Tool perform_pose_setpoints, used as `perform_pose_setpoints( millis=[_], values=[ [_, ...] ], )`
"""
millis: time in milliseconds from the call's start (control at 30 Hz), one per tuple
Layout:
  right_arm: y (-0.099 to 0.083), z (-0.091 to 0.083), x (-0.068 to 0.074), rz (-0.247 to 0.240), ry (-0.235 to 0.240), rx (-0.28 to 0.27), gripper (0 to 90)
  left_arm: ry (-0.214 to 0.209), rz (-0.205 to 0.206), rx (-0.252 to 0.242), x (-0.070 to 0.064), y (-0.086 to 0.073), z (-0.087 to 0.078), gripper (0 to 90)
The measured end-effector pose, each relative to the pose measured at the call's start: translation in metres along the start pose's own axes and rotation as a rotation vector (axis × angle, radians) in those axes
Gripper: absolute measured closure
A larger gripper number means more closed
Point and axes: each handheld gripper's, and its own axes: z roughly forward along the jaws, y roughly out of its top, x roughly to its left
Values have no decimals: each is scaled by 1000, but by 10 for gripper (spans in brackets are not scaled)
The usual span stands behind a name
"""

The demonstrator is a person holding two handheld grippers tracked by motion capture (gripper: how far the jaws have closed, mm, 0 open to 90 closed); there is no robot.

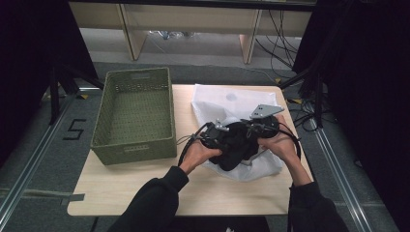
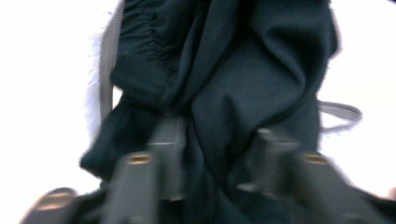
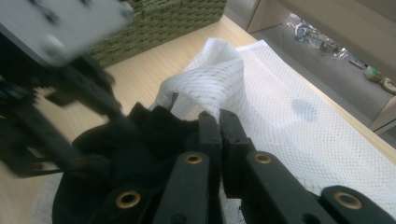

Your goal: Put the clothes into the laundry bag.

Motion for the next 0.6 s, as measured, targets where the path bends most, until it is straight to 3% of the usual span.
perform_pose_setpoints(
  millis=[100,133,200,233,300,367,467,500,533,567,600],
  values=[
    [0,0,0,9,-3,1,899,42,25,8,-4,-7,-20,336],
    [0,0,0,28,11,8,899,36,22,20,-4,-12,-25,265],
    [1,0,1,12,-3,4,899,16,18,53,-7,-23,-28,188],
    [1,0,1,7,-6,3,899,14,13,66,-9,-29,-26,145],
    [2,1,2,15,8,9,899,13,59,71,-13,-38,-19,167],
    [3,3,3,14,9,13,899,23,69,102,-17,-39,-6,155],
    [4,4,4,-11,5,3,899,75,74,74,-20,-36,10,109],
    [4,4,5,0,10,5,899,91,68,71,-20,-35,14,126],
    [4,5,5,-6,13,1,899,118,90,59,-20,-33,17,210],
    [5,5,6,3,18,6,899,123,99,45,-20,-31,19,391],
    [5,5,6,-7,20,1,899,134,95,35,-20,-29,19,472]
  ],
)
